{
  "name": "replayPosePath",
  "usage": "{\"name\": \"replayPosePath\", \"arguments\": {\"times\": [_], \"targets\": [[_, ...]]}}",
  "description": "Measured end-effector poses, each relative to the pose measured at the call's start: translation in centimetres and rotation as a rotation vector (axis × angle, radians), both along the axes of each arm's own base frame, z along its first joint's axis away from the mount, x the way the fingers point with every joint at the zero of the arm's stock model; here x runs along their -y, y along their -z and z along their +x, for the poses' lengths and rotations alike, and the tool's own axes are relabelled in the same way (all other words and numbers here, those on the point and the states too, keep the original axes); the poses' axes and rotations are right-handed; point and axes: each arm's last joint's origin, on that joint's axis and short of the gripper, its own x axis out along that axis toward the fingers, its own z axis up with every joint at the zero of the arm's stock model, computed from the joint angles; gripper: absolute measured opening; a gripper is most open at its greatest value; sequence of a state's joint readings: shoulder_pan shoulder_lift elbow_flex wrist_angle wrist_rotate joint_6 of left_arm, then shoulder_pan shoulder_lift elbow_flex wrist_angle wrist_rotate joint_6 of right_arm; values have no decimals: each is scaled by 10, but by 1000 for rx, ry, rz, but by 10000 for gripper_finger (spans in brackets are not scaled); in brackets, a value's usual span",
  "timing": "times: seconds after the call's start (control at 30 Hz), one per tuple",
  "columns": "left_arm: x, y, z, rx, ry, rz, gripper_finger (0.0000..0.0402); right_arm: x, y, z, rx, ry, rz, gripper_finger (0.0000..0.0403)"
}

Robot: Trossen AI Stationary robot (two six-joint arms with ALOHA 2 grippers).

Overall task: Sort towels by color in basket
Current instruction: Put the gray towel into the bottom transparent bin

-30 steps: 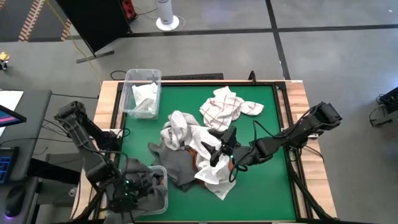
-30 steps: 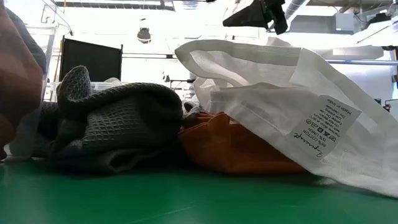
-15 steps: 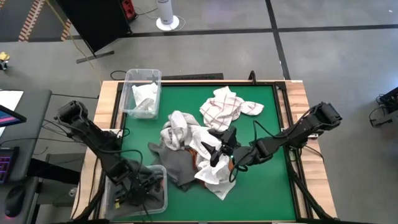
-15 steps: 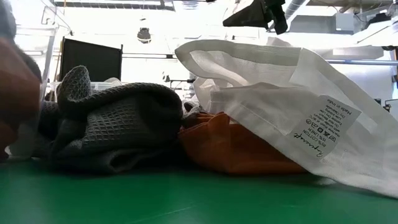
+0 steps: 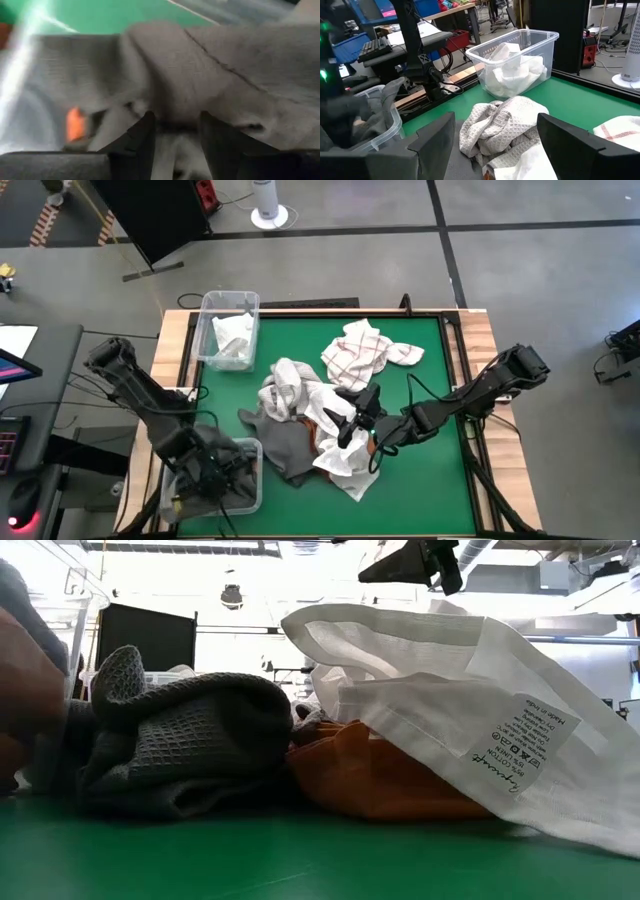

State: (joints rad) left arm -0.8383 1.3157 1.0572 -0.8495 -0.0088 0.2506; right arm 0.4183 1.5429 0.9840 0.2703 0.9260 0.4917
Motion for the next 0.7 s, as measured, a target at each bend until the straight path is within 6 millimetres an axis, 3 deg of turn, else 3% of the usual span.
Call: {"name": "replayPosePath", "arguments": {"times": [0.17, 0.27, 0.53, 0.7], "targets": [[-7, -44, -6, 91, -54, -98, 137, 0, 0, 0, -1, 0, -1, 311], [-2, -52, -10, 131, -32, -151, 137, 0, 0, 0, -1, -1, -1, 311], [22, -29, -12, 18, -32, -115, 137, 0, 0, 0, -1, 0, -1, 311], [23, 2, -14, -110, -39, -82, 137, 0, 0, 0, 0, -2, -1, 311]]}}
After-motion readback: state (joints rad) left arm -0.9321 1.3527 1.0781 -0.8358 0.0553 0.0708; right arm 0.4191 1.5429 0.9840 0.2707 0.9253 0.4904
